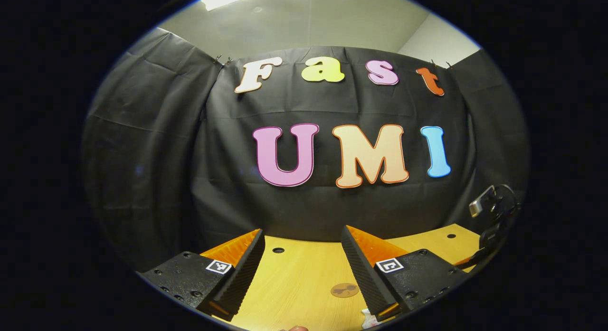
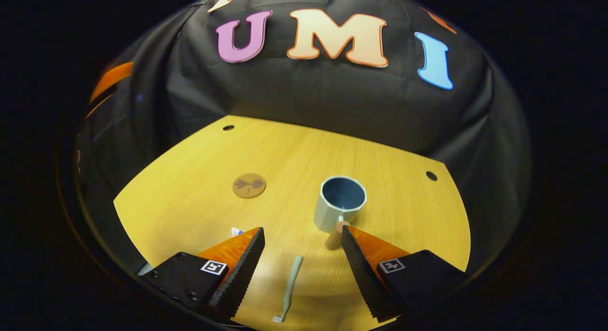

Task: Put the toothbrush and toothpaste on the desktop into the cup, then pick up the cup and place it on the coaster on the desktop.

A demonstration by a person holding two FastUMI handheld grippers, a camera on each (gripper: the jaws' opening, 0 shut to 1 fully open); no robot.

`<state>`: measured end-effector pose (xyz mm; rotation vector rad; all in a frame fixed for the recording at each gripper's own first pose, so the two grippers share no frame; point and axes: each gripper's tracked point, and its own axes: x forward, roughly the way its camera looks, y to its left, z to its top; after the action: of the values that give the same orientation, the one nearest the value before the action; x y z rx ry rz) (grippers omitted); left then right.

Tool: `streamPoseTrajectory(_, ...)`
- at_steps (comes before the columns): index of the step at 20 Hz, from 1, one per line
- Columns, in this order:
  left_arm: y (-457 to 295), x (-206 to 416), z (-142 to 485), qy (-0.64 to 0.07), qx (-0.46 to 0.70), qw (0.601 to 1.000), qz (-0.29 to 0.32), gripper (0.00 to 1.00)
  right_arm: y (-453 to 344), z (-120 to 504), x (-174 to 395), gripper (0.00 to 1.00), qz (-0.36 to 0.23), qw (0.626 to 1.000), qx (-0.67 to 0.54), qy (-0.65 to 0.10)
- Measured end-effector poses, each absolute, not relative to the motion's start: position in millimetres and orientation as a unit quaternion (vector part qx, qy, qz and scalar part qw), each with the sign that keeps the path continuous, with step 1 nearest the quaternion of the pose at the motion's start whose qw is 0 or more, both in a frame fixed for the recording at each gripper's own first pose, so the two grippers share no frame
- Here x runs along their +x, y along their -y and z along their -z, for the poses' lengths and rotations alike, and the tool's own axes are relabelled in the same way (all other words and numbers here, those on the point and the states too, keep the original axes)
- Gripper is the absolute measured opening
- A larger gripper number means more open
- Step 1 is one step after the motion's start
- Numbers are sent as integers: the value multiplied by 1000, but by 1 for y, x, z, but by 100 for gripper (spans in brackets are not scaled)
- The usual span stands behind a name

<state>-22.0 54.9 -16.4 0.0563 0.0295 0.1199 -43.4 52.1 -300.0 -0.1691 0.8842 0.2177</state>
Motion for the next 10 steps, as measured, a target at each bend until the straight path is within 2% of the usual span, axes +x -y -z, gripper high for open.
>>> streamPoseTrajectory(10, -64, -21, 35, -37, 28, 997, -63, 94, -43, 375, -88, 97, -99, 806, -88, -578)
